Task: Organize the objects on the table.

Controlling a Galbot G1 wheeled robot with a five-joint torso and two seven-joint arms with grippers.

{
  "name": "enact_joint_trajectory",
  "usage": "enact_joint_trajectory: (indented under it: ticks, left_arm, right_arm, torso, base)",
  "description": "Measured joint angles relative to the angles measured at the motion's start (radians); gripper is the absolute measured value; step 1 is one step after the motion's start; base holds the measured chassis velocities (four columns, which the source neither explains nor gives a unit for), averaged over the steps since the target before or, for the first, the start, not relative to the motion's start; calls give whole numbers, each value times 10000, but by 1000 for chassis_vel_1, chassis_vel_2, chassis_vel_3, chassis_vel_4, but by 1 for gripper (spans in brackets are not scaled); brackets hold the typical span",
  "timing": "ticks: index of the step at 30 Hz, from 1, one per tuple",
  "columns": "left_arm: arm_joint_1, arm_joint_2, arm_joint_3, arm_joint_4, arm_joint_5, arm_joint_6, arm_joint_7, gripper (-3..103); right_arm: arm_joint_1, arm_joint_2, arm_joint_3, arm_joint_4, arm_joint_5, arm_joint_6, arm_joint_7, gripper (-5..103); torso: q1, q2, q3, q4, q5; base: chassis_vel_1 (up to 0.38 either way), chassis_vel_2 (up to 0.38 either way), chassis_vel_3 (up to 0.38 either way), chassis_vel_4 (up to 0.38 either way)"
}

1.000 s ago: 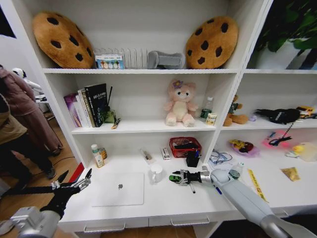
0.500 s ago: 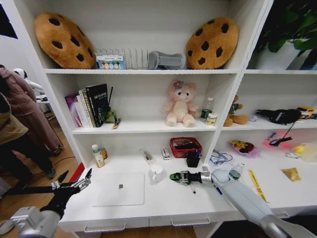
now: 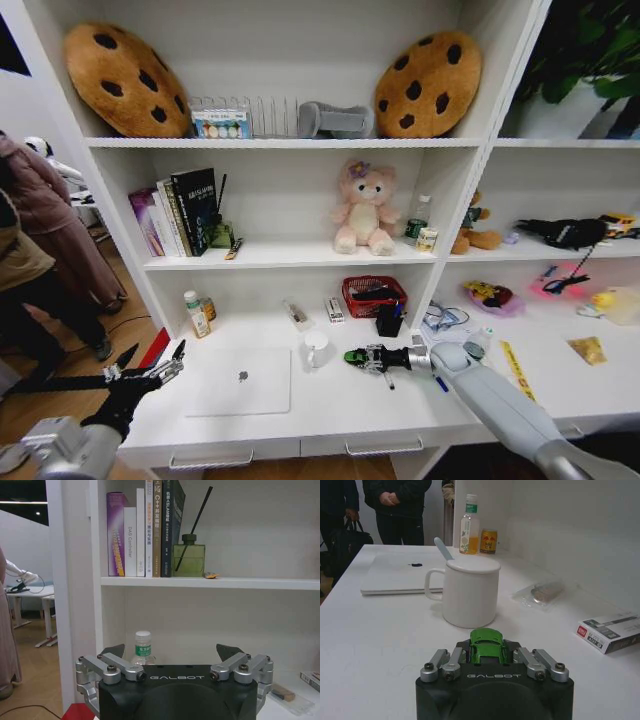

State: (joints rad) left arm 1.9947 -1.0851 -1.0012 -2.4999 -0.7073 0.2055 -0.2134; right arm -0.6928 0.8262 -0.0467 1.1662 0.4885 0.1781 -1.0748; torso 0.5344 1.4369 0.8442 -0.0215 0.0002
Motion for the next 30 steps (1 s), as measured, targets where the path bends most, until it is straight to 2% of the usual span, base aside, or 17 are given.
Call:
enact_joint_trajectory:
  ticks: [4,6,8,9,10,11,13,14,15,16,17,20,21,24,25,28,30]
  left_arm:
    - [0,0,0,0,0,0,0,100]
    - [0,0,0,0,0,0,0,100]
    - [0,0,0,0,0,0,0,100]
    - [0,0,0,0,0,0,0,100]
    - [0,0,0,0,0,0,0,100]
    - [0,0,0,0,0,0,0,100]
    - [0,0,0,0,0,0,1,100]
    - [0,0,0,0,0,0,1,100]
    - [0,0,0,0,0,0,0,100]
    - [0,0,0,0,-1,0,1,100]
    - [0,0,0,0,-1,0,1,100]
    - [0,0,0,0,-1,0,1,100]
    - [0,0,0,0,-1,0,1,100]
    - [0,0,0,-1,0,0,0,100]
    - [0,0,0,-1,0,0,0,100]
    - [0,0,0,0,0,-1,0,100]
    - [-1,0,1,0,0,-1,1,100]
  right_arm:
    - [-131,-251,294,569,195,-77,26,36]
    - [-609,-934,905,1823,704,-249,42,36]
    - [-839,-1220,1216,2243,908,-327,53,36]
    - [-1208,-1700,1750,2959,1339,-446,56,36]
    - [-1617,-2152,2325,3648,1816,-578,63,36]
    - [-1617,-2152,2325,3648,1816,-578,63,36]
    - [-2174,-3069,3254,4885,2925,-774,163,36]
    - [-2174,-3069,3254,4885,2925,-774,163,36]
    - [-2246,-3462,3584,5398,3468,-888,288,36]
    - [-1701,-3971,3752,5989,4292,-1304,659,36]
    - [-1701,-3971,3752,5989,4292,-1304,659,36]
    - [96,-3786,2984,6138,4886,-2558,1712,36]
    - [96,-3786,2984,6138,4886,-2558,1712,36]
    - [1733,-3109,1747,5952,5257,-3677,2931,36]
    - [1733,-3109,1747,5952,5257,-3677,2931,36]
    - [3147,-2478,641,5649,5383,-4503,3762,36]
    - [3718,-2244,221,5477,5433,-4693,3965,36]
  torso:
    - [0,0,-1,2,2]
    - [0,0,-2,3,2]
    - [0,0,-2,3,0]
    - [0,1,-3,-6,0]
    - [0,2,-3,-4,-2]
    - [0,2,-3,-4,-2]
    - [-2,3,-4,-8,-6]
    - [-2,3,-4,-8,-6]
    - [-4,5,-6,-7,-5]
    - [-4,4,-5,0,0]
    - [-4,4,-5,0,0]
    - [-3,3,-4,2,-3]
    - [-3,3,-4,2,-3]
    - [-2,3,-2,3,3]
    - [-2,3,-2,3,3]
    - [-2,3,-2,-3,0]
    - [-1,3,-2,-1,-1]
  base:
    - [0,0,0,0]
    - [0,0,0,0]
    - [0,0,0,0]
    - [0,0,0,0]
    - [0,0,0,0]
    - [0,0,0,0]
    - [0,0,0,0]
    - [0,0,0,0]
    - [0,0,0,0]
    - [0,0,0,0]
    - [0,0,0,0]
    - [0,0,0,0]
    - [0,0,0,0]
    - [0,0,0,0]
    - [0,0,0,0]
    - [0,0,0,0]
    - [0,0,0,0]
